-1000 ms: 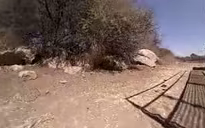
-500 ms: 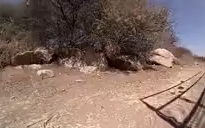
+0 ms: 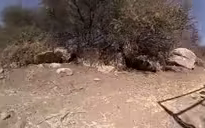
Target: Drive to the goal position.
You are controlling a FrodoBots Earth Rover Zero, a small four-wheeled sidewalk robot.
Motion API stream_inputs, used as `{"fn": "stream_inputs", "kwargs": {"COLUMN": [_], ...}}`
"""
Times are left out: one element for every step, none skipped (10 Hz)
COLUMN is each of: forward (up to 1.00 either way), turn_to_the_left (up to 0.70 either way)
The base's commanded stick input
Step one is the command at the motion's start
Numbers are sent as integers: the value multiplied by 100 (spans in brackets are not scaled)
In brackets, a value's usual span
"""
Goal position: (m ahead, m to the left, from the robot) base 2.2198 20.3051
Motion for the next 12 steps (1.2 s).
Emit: {"fn": "stream_inputs", "kwargs": {"forward": [0, 0, 0, 0, 0, 0, 0, 0, 0, 0, 0, 0], "turn_to_the_left": [45, 45, 45, 45, 45, 45, 45, 45, 45, 45, 45, 45]}}
